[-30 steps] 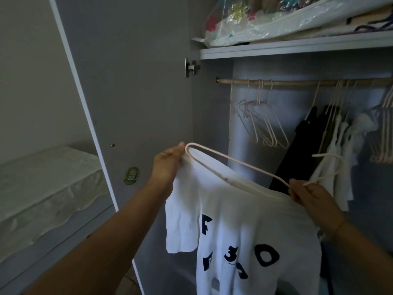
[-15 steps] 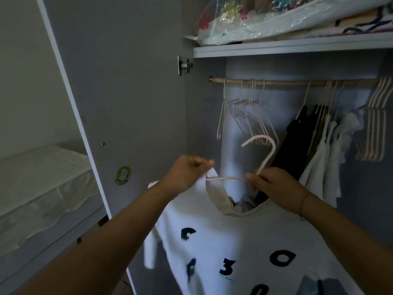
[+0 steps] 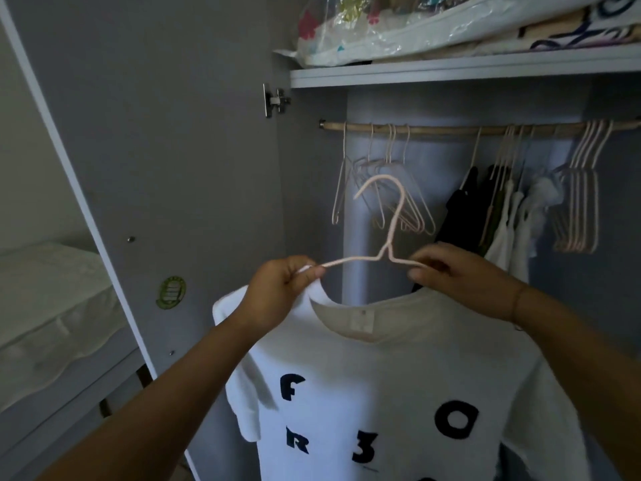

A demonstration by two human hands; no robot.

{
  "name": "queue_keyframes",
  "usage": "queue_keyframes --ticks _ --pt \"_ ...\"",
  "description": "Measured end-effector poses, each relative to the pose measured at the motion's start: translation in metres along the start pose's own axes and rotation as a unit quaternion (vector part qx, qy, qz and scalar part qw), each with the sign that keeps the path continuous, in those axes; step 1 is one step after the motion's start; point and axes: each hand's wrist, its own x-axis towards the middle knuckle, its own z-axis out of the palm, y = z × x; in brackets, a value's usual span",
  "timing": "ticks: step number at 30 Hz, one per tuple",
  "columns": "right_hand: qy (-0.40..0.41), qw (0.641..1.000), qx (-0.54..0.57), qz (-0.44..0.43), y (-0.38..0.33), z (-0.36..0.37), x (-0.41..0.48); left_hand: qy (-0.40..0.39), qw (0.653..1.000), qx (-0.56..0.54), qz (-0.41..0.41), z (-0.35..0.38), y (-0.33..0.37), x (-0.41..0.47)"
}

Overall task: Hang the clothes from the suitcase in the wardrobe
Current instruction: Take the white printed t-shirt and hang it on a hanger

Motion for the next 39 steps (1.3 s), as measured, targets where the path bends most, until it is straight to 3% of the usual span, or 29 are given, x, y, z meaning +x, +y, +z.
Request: queue_keyframes --ticks 4,9,12,14,16,19,20,21,23,25,27,30,33,39 --pt "0.028 0.996 -0.039 0.069 0.032 -0.016 -0.025 0.059 0.998 -0.003 -0.011 -0.018 -0.007 0.008" --pt "0.009 0.988 -0.007 0.152 0.037 -0.019 -0.049 -0.001 0.997 0.081 0.013 -0.015 -0.008 0.014" --pt "-0.074 0.972 0.095 0.202 0.026 -0.012 -0.068 -0.022 0.994 0.106 0.008 -0.007 -0.01 0.02" --pt "-0.082 0.944 0.222 0.23 0.01 -0.011 -0.078 -0.022 0.996 0.09 -0.001 0.0 -0.013 0.024" --pt "-0.025 0.921 0.299 0.251 0.009 -0.008 -0.084 0.034 0.996 0.084 -0.006 0.008 -0.015 0.028" --pt "0.033 0.876 0.36 0.32 -0.005 -0.001 -0.088 0.201 0.978 0.053 -0.026 0.03 -0.001 0.022" --pt "0.045 0.859 0.39 0.328 -0.002 0.005 -0.086 0.224 0.974 0.015 -0.013 0.04 0.009 0.019" --pt "0.063 0.849 0.407 0.33 -0.007 0.01 -0.083 0.2 0.979 -0.042 -0.018 0.052 0.022 0.014" --pt "0.082 0.87 0.38 0.302 -0.01 0.018 -0.083 0.056 0.985 -0.141 -0.088 0.079 0.049 0.0" --pt "0.101 0.878 0.38 0.273 -0.009 0.029 -0.077 -0.067 0.959 -0.209 -0.18 0.103 0.068 -0.009" --pt "0.106 0.864 0.394 0.295 -0.01 0.04 -0.071 -0.12 0.927 -0.269 -0.233 0.118 0.078 -0.013" --pt "0.13 0.86 0.381 0.314 -0.004 0.055 -0.064 -0.101 0.896 -0.338 -0.269 0.128 0.084 -0.006" --pt "0.17 0.869 0.343 0.314 -0.005 0.056 -0.056 -0.081 0.902 -0.345 -0.245 0.139 0.082 0.003" --pt "0.171 0.879 0.305 0.323 0.004 0.052 -0.044 -0.071 0.905 -0.337 -0.249 0.161 0.067 0.033"
